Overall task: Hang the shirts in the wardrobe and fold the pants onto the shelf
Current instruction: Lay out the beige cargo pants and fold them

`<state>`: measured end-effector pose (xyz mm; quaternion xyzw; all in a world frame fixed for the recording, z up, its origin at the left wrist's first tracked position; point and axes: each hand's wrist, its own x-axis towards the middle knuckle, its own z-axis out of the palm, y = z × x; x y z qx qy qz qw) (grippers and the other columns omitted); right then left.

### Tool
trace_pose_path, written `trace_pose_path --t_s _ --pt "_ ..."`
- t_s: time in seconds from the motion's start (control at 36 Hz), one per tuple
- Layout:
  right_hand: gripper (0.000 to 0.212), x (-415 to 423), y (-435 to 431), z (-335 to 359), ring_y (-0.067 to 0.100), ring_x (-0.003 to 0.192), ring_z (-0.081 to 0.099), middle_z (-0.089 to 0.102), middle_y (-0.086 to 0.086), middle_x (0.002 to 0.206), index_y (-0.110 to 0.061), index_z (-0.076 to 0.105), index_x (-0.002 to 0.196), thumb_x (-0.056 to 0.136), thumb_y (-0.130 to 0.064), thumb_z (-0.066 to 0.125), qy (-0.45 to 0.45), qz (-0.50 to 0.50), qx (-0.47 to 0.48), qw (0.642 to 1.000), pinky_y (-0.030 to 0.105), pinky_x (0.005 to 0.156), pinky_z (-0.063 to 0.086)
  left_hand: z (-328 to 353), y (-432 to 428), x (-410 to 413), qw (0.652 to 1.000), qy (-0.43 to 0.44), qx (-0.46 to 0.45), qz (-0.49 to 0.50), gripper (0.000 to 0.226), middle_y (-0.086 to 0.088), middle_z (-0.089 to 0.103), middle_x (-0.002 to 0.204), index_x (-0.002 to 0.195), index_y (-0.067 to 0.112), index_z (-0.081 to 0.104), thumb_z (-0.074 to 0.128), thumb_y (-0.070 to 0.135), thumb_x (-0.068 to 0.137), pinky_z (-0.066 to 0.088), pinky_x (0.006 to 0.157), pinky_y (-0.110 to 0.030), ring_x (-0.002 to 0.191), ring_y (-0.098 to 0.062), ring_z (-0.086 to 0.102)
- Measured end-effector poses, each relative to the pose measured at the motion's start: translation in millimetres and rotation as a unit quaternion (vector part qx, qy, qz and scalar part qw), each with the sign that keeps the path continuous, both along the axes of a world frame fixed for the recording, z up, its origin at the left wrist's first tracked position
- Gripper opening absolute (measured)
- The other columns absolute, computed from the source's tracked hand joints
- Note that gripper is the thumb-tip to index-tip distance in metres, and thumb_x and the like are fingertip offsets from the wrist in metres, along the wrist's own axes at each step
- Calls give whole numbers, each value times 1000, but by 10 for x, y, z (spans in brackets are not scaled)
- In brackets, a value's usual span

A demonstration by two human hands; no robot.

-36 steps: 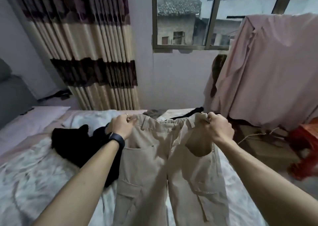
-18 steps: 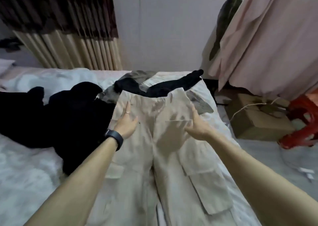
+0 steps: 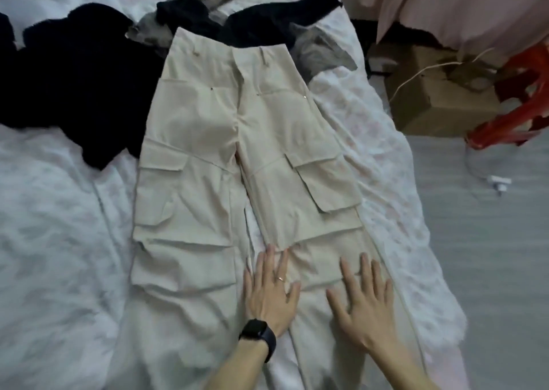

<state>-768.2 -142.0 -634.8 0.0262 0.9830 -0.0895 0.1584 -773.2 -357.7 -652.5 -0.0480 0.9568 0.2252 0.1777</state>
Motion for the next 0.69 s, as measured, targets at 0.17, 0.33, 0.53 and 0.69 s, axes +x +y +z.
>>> trace_pose_path --t_s 0.17,0.33,0.53,0.69 --pt "87 1038 543 163 26 155 -2 -7 0 169 -42 -3 158 90 -74 41 -94 -172 -6 981 55 121 13 299 449 905 992 -53 30 107 75 -1 17 165 160 29 16 48 55 97 19 121 -39 149 -23 22" --pt "88 1717 1031 267 40 139 37 37 16 155 -25 19 159 90 -60 60 -143 -280 -65 947 50 112 33 476 904 1539 957 -106 61 263 52 -9 44 139 133 14 46 60 44 94 36 105 -38 131 -29 40" --pt "20 2238 1305 113 38 95 60 65 12 95 -13 60 99 94 -32 61 -121 -312 -166 928 44 82 50 320 1115 2104 959 -146 85 228 26 -11 64 107 88 13 60 62 38 93 41 97 -36 110 -32 55" --pt "22 2571 1362 109 33 78 59 62 11 76 -8 56 82 99 -21 59 -85 -361 -284 884 41 72 47 248 1253 2645 902 -241 239 268 33 -5 71 119 119 14 64 72 25 88 50 98 -36 113 -25 65"
